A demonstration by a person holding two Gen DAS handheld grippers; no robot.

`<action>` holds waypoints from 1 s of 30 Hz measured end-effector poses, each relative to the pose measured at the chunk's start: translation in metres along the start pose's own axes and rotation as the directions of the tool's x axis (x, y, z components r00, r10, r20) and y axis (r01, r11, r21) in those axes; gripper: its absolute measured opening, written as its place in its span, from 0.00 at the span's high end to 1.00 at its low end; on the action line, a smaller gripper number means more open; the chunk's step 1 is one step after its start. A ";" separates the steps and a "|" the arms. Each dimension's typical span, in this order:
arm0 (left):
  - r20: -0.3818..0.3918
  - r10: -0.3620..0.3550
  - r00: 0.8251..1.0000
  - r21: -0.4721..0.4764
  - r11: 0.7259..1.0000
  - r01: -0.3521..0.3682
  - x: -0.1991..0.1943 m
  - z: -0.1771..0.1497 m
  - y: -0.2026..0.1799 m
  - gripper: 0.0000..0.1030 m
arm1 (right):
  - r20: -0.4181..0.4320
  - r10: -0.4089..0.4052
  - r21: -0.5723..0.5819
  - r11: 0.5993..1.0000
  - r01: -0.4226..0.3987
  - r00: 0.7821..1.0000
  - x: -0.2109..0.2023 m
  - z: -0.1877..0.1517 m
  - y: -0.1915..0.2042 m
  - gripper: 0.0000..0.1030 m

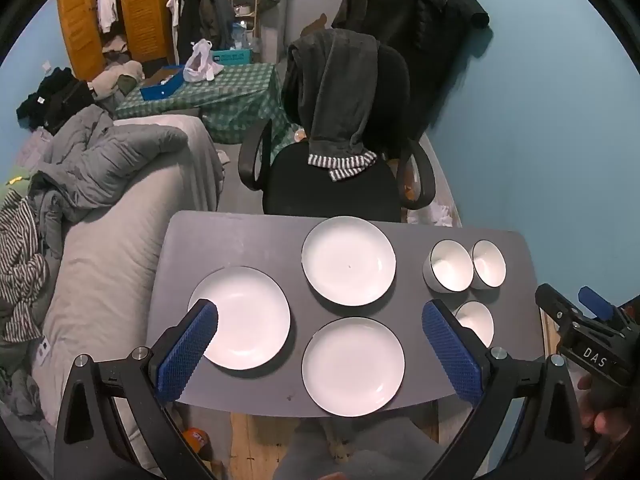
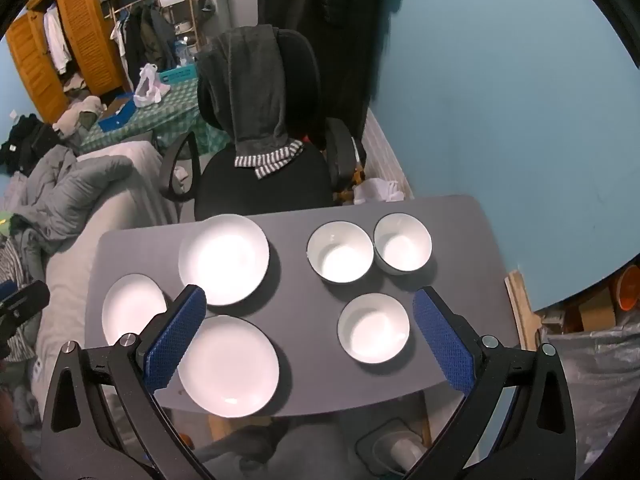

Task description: Organize plates and bowls

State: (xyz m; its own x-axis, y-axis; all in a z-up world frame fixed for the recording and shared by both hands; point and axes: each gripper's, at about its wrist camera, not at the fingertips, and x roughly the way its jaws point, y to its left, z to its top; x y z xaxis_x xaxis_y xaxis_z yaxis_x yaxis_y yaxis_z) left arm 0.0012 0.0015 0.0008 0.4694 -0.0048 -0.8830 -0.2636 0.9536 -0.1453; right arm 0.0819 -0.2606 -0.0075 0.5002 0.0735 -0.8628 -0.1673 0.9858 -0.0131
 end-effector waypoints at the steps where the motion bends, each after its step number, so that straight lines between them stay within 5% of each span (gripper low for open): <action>1: 0.019 -0.011 1.000 -0.007 1.000 0.011 -0.004 0.000 0.005 0.00 | 0.006 0.000 0.000 1.000 0.000 1.000 0.000 0.000 0.000 0.01; 30: 0.047 -0.015 0.999 -0.003 1.000 0.015 -0.006 -0.001 0.009 0.00 | 0.005 0.004 -0.002 1.000 -0.004 1.000 0.002 0.000 0.004 0.01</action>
State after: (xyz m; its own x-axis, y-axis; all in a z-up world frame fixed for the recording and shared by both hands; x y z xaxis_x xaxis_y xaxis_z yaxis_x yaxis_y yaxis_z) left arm -0.0045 0.0103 0.0044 0.5127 -0.0047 -0.8586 -0.2589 0.9526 -0.1599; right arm 0.0819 -0.2561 -0.0096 0.5037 0.0778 -0.8604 -0.1707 0.9853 -0.0109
